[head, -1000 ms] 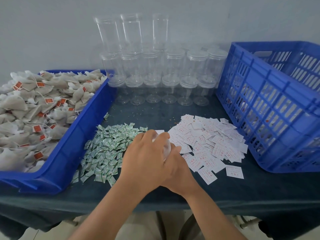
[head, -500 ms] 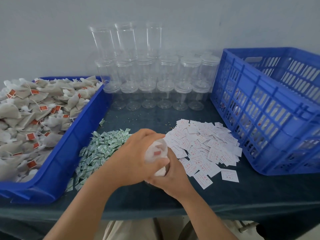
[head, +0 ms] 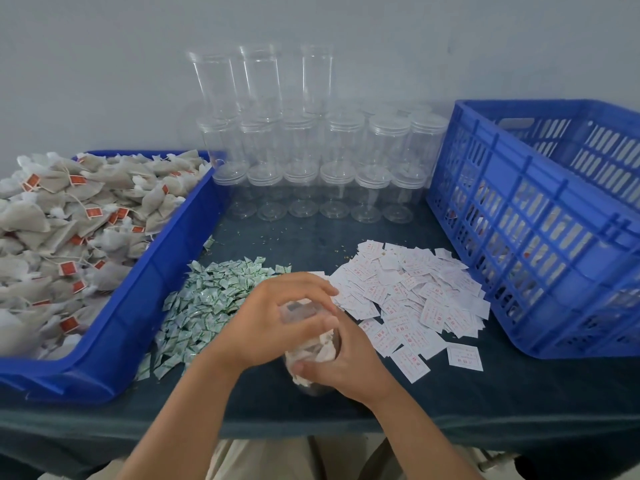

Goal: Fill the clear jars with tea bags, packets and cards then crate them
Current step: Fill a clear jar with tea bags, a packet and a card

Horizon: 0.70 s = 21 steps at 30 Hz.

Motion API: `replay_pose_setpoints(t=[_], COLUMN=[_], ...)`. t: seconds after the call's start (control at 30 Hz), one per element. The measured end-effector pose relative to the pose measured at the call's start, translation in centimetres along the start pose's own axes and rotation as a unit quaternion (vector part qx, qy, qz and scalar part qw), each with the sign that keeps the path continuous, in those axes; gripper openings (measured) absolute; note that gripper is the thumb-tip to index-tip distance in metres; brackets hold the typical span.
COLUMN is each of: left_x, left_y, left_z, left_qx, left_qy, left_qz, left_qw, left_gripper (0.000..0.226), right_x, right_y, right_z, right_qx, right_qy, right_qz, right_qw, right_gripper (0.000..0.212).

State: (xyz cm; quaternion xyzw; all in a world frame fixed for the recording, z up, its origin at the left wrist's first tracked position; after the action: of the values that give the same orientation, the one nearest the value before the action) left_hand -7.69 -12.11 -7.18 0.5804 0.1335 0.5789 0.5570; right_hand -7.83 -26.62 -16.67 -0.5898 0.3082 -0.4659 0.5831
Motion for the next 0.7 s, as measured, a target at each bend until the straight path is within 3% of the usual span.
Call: replay_pose_setpoints(t=[0.13,0.23,0.33,0.4,0.5,0.6,0.7], left_x=[0.7,0.6,0.1,-0.7,-2.4,-3.2,-3.0], left_y=[-1.7,-2.8,-1.9,-0.7,0.7,1.2,0.4], left_z=[-2.0,-3.7,-3.5,-2.9,-1.7,-0.5,-0.3], left_qx=[0.058,0.135,0.163,0.192,0.278,0.263,0.206], left_qy=[0.154,0.249,0.234,0.199,0.149,0.18,0.205], left_qz=[0.056,-0.071,-0.073,-0.024,0.186,0.277,0.262], left_qw=[0.985,0.956,0.956,0.961,0.931,0.907,0.92], left_gripper=[0.055,0.045,0.033,0.064,0.104,0.08,0.047], right_x=[0.3,0.8,0.5,0.0,-0.8,-0.7,-0.1], right_y=[-0.6,-0.5,-0.1,-0.1,-0.6,-0.7,-0.3], right_z=[0.0,0.0,0.0,0.0,0.1,0.0,-0.3], right_qx=[0.025,0.034,0.028,0.023,0.034,0.027,0.003], right_qy=[0.037,0.088,0.09,0.076,0.058,0.053,0.054], right_qz=[0.079,0.097,0.062,0.001,-0.111,-0.135,-0.11], right_qw=[0.996,0.991,0.994,0.997,0.991,0.989,0.992], right_gripper=[0.067,0.07,0.075,0.074,0.071,0.061,0.063])
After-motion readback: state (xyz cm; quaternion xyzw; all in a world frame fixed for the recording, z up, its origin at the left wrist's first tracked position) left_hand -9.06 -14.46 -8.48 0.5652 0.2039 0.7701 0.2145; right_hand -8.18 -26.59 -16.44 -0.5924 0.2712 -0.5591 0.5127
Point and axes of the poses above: each hand's wrist, its own z-axis towards the middle knuckle, its own x-axis out of the back of the hand, y = z × x, the point moved 4 cm from there along z, towards the middle knuckle, and after that the axes turned 6 degrees about -y, right-handed, at the moved point
